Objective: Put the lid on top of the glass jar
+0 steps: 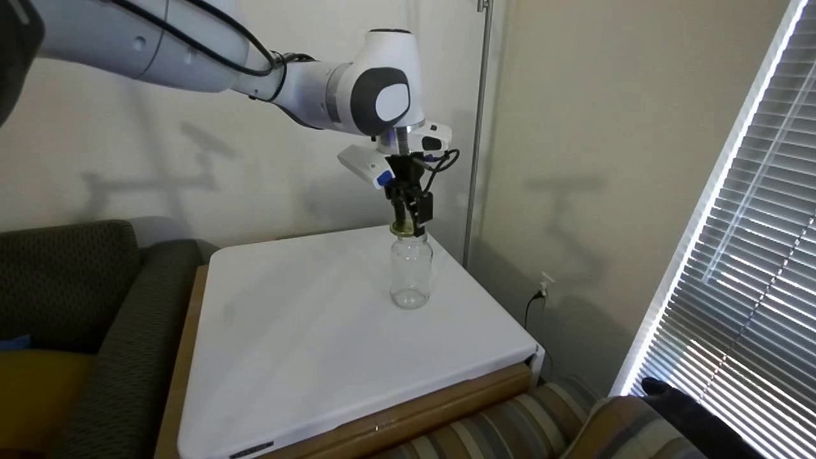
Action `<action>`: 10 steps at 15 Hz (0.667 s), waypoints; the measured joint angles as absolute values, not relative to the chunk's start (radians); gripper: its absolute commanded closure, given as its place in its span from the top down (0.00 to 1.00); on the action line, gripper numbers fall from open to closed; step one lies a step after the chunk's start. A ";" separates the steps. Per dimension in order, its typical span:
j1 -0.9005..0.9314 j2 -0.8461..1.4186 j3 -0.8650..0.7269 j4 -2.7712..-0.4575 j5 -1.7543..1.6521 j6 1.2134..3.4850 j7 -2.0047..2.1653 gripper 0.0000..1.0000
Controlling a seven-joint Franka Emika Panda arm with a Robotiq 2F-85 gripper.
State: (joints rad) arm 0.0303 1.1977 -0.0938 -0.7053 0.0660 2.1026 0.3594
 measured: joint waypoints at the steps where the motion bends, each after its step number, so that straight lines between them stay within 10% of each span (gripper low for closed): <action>1: 0.029 1.198 -0.094 -0.704 0.066 2.106 0.360 0.47; 10: 0.016 1.206 -0.094 -0.689 0.068 2.117 0.361 0.47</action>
State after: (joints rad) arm 0.0163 1.2058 -0.0938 -0.6893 0.0681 2.1166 0.3615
